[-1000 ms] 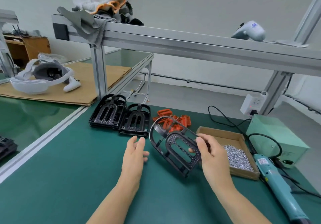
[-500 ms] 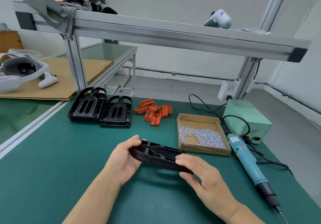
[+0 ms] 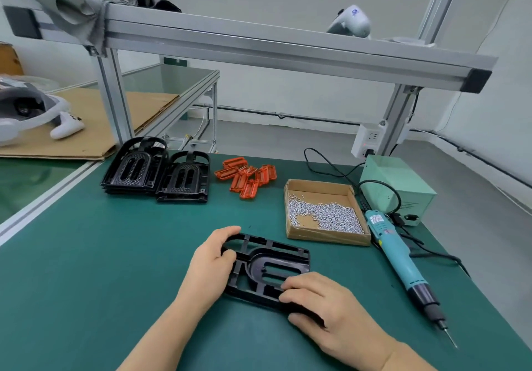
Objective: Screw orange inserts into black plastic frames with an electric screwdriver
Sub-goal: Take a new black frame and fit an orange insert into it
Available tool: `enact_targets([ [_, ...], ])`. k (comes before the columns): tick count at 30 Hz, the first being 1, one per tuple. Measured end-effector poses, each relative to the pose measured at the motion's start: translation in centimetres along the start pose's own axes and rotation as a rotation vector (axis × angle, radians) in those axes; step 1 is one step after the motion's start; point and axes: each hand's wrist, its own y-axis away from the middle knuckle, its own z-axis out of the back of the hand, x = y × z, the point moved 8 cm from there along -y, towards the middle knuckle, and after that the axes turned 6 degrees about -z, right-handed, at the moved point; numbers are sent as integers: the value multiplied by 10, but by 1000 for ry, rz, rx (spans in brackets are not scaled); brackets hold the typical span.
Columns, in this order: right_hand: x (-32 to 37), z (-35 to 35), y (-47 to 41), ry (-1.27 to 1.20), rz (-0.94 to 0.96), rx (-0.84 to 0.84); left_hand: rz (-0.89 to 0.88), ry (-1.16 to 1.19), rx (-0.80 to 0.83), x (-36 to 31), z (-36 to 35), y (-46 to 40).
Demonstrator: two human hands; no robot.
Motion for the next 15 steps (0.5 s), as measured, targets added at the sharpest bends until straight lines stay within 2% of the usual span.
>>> enact_targets([
  [4, -1, 1, -5, -13, -17, 17, -118, -140, -35, -9, 0, 4],
  [11, -5, 1, -24, -77, -99, 55, -118, -195, -70, -7, 2, 5],
  [15, -14, 15, -61, -123, -168, -76, -104, -161, -86, -5, 3, 6],
])
